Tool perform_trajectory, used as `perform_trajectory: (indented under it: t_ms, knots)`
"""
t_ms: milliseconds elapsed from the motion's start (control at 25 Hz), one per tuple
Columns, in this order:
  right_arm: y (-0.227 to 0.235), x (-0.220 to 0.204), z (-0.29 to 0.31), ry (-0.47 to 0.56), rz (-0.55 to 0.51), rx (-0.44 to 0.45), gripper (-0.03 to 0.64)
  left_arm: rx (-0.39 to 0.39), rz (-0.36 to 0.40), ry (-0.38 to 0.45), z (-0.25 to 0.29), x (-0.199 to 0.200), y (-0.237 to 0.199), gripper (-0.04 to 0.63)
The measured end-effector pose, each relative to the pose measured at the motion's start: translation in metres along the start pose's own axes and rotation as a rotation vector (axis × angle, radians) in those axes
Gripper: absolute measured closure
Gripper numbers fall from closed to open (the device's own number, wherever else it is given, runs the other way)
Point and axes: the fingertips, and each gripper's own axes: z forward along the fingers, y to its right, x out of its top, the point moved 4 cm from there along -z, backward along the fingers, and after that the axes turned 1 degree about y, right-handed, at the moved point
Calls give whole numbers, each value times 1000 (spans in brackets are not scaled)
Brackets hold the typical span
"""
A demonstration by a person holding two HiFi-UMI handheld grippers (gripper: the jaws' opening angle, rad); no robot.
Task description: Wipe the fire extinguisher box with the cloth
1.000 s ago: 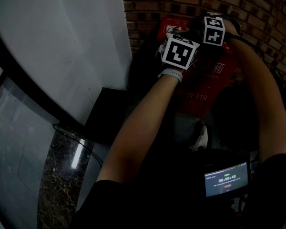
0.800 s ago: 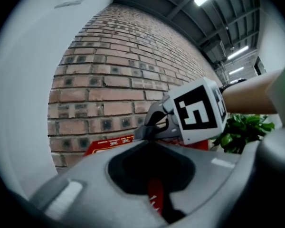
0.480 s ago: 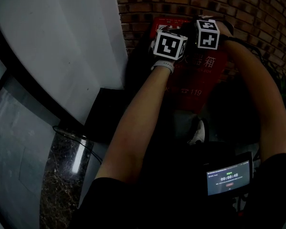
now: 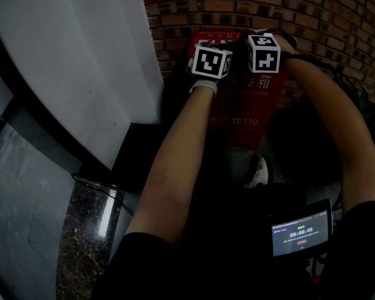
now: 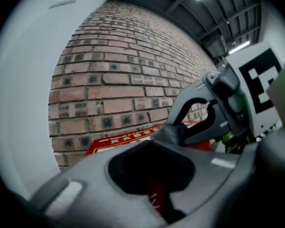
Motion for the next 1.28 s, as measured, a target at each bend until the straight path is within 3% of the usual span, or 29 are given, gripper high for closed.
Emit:
perform_trajectory:
  t_ms: [280,520,640,840,1040,1280]
  knots:
    - [-12,5,-19,52,-5,28,554,7,0,-19,1,-1,1,594]
    - [17,-26,-30,7,59,-120,551,-19,-77,-18,-2,3,1,594]
    - [27,-47,-25,-50,81,-151,551,-13,-102,26,-7,8,5,594]
    - [35,-69,-6,-72,101,-120,551,-13,-67,126,-13,28,39,594]
    - [46,-79,25,-84,79,-126,551,1,-2,113,2,31,57,594]
    - [56,-98,67,-100,55,-127,551,23,12,86,22,18,48,594]
